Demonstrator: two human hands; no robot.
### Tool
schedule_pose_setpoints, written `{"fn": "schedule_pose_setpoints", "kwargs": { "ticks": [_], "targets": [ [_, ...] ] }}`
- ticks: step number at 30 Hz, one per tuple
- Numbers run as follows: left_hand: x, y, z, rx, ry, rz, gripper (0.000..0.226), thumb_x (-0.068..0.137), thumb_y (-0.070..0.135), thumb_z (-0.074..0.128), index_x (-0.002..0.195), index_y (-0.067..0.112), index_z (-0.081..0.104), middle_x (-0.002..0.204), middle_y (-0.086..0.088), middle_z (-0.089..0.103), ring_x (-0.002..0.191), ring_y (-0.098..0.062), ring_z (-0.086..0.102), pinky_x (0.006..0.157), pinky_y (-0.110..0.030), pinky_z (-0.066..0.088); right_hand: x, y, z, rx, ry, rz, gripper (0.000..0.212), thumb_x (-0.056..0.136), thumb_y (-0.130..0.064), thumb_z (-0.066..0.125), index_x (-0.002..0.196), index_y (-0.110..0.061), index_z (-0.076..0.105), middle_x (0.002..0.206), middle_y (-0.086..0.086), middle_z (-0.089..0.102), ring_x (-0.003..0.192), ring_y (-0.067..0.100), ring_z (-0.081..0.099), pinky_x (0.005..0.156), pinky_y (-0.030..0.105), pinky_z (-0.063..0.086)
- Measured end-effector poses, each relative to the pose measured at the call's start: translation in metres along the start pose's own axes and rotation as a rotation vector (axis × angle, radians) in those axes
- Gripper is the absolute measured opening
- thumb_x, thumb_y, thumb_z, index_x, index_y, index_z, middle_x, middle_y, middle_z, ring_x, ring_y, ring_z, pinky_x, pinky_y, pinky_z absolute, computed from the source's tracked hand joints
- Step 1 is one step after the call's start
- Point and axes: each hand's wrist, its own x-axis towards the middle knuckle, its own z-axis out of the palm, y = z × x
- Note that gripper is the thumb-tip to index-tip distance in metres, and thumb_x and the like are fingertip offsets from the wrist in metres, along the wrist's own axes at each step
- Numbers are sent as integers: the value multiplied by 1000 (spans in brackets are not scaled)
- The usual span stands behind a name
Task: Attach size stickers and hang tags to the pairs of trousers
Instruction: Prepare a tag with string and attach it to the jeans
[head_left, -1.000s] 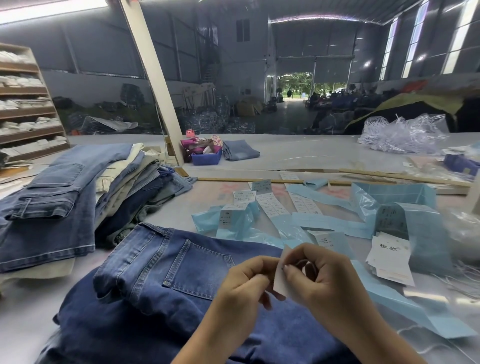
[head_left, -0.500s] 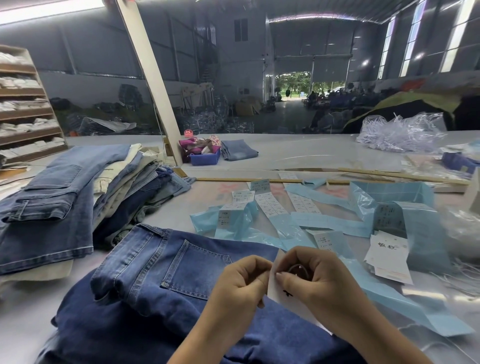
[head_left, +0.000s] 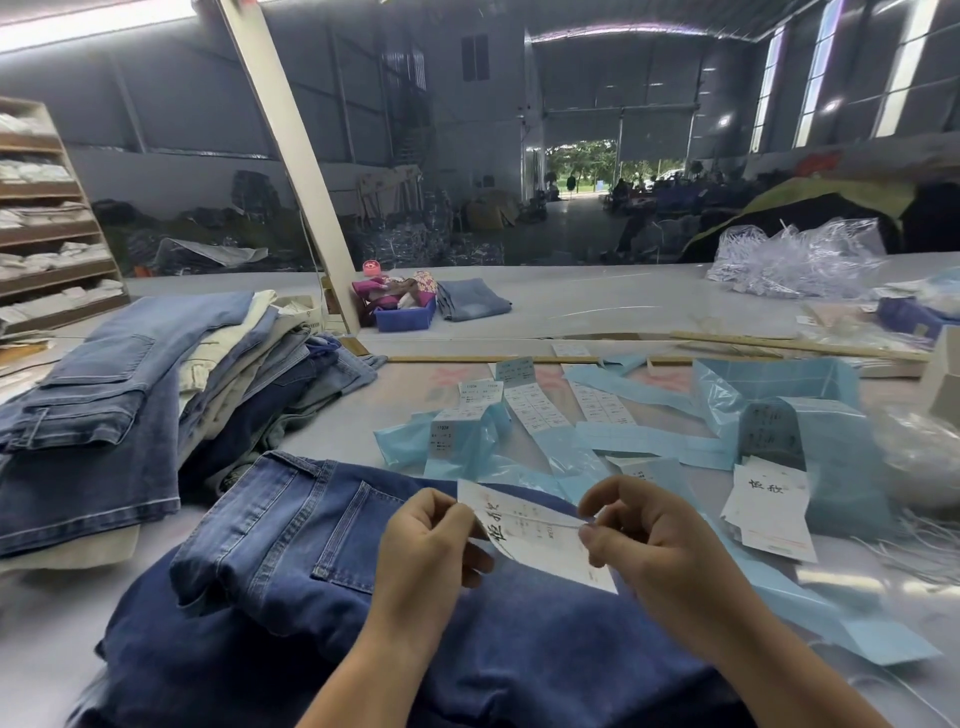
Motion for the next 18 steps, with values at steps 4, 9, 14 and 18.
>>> {"fn": "schedule_pose_setpoints", "kwargs": {
  "ticks": [4, 9, 14, 18],
  "targets": [
    [5, -7, -4, 155, 46, 25, 19, 84, 1, 56, 65, 6, 56, 56, -8, 66, 47, -18, 62, 44, -31, 49, 3, 4, -6, 59, -35, 65, 30, 86, 0, 62, 75, -27, 67, 60, 3, 64, 44, 8, 44, 43, 19, 35],
    [6, -16, -10, 705, 7, 217, 19, 80, 18, 59, 63, 19, 51, 59, 2, 64, 61, -14, 59, 55, -33, 47, 5, 5, -8, 253, -92, 129, 43, 86, 17, 44, 71, -11, 73, 59, 9, 61, 40, 16, 44, 39, 22, 33],
    [5, -23, -13, 1024, 2, 334, 21, 84, 29, 52, 69, 26, 37, 66, 8, 55, 65, -17, 50, 54, -29, 33, 6, 6, -7, 345, -139, 149, 46, 82, 21, 35, 64, -2, 71, 60, 14, 61, 40, 18, 46, 37, 23, 35],
    [5, -24, -17, 1145, 46, 378, 18, 85, 32, 50, 73, 25, 38, 68, 8, 53, 63, -18, 46, 55, -29, 32, 8, 9, -8, 507, -151, 163, 46, 80, 19, 30, 69, 3, 72, 63, 21, 61, 44, 23, 48, 38, 27, 39]
  ]
}}
